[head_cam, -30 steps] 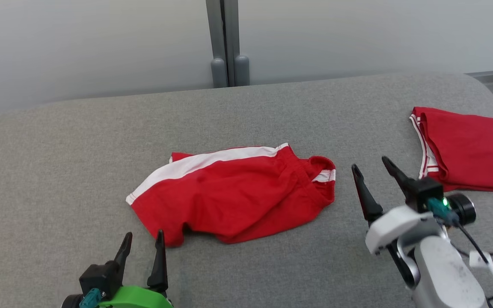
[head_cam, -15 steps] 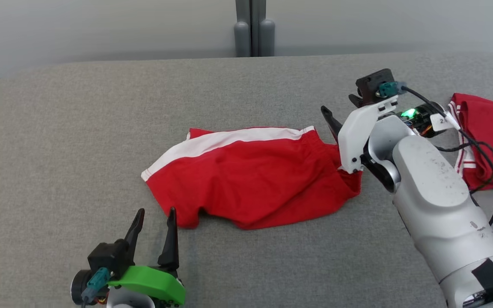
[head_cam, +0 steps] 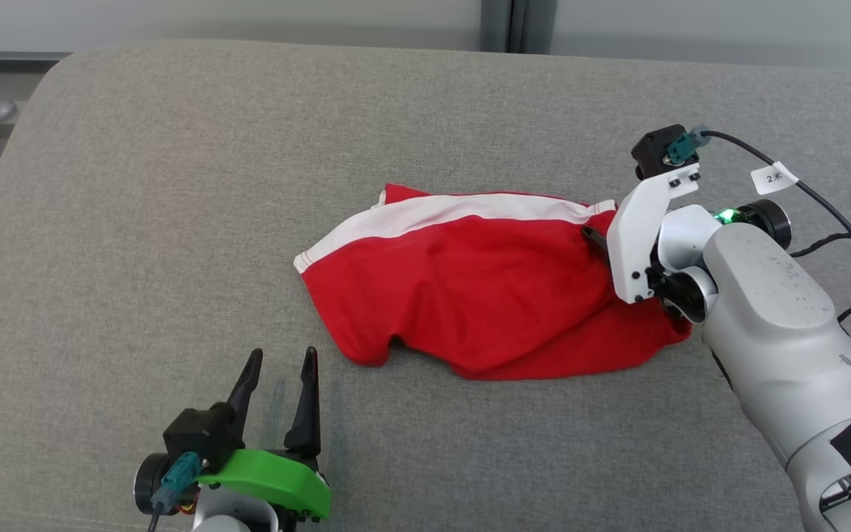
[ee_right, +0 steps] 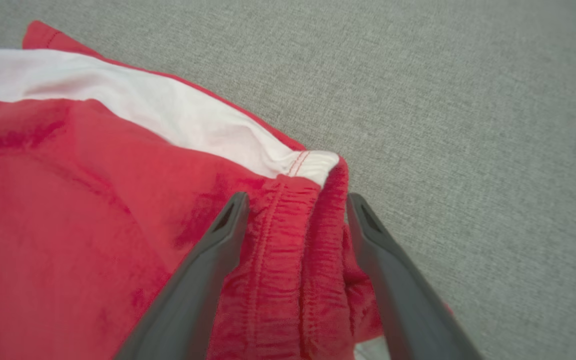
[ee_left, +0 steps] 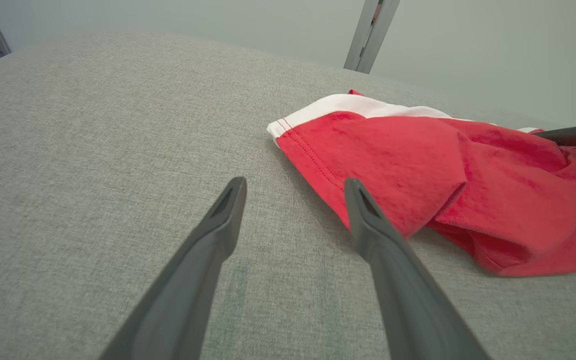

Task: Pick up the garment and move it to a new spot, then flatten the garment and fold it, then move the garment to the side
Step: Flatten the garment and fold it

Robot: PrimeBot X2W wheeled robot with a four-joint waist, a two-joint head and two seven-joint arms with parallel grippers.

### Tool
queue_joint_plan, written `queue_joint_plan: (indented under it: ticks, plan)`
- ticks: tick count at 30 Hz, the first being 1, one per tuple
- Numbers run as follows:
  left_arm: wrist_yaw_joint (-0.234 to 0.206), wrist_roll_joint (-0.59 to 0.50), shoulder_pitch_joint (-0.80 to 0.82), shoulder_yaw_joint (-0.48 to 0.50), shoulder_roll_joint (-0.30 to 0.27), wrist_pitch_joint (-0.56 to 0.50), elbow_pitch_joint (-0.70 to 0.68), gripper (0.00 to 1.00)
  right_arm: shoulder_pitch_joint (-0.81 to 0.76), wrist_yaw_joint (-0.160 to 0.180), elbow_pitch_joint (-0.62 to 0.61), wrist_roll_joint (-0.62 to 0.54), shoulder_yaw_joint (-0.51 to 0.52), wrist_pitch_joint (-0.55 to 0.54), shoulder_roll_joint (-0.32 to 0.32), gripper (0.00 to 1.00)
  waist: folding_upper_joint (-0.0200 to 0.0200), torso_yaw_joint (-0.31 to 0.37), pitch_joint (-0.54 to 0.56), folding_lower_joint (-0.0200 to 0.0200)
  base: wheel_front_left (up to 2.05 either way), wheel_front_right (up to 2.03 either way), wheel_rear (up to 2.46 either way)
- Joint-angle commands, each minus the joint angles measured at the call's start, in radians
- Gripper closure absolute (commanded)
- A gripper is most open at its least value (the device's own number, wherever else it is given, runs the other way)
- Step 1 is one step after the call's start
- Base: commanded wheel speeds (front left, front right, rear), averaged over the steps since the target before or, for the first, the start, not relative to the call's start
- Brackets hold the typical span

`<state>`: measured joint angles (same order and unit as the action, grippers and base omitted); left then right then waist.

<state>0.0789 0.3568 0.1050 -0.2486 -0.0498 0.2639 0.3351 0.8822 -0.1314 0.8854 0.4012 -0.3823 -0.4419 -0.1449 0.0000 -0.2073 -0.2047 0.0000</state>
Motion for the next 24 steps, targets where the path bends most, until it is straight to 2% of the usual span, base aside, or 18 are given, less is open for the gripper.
queue_joint_plan:
  ticks: [1, 10, 11, 14, 18, 20, 24]
  plan:
    - [-0.004, -0.003, 0.013, -0.002, -0.002, 0.000, -0.001, 0.00, 0.012, 0.002, 0.009, 0.021, -0.003, 0.002, -0.010, 0.00, 0.0000, -0.017, -0.015, 0.0000, 0.00, 0.00, 0.00]
    - [-0.005, -0.005, 0.023, -0.016, -0.002, 0.000, -0.005, 0.00, 0.042, 0.002, 0.054, 0.087, -0.004, 0.051, -0.018, 0.00, 0.0000, -0.038, -0.034, 0.0000, 0.00, 0.00, 0.00]
    - [-0.005, -0.005, 0.024, -0.017, -0.002, 0.000, -0.005, 0.00, 0.045, 0.002, 0.060, 0.087, -0.005, 0.058, -0.020, 0.09, 0.0000, -0.039, -0.036, 0.0000, 0.00, 0.00, 0.00]
    - [-0.004, -0.004, 0.029, -0.017, -0.002, 0.000, -0.007, 0.00, 0.062, 0.002, 0.082, 0.086, -0.005, 0.090, -0.022, 0.54, 0.0000, -0.044, -0.043, 0.0000, 0.00, 0.00, 0.00]
    - [0.004, 0.003, 0.049, -0.018, -0.002, 0.000, -0.004, 0.00, 0.080, 0.002, 0.103, 0.092, -0.017, 0.121, -0.016, 0.80, 0.0000, -0.042, -0.049, 0.0000, 0.00, 0.00, 0.00]
    - [0.012, 0.000, 0.069, -0.020, -0.002, 0.000, 0.008, 0.00, 0.085, 0.002, 0.106, 0.092, -0.027, 0.143, -0.015, 1.00, 0.0000, -0.038, -0.051, 0.0000, 0.00, 0.00, 0.00]
    - [0.028, -0.001, 0.148, -0.025, -0.004, 0.000, 0.059, 0.00, 0.092, 0.002, 0.097, 0.102, -0.052, 0.188, -0.013, 1.00, 0.0000, -0.020, -0.052, 0.0000, 0.00, 0.00, 0.00]
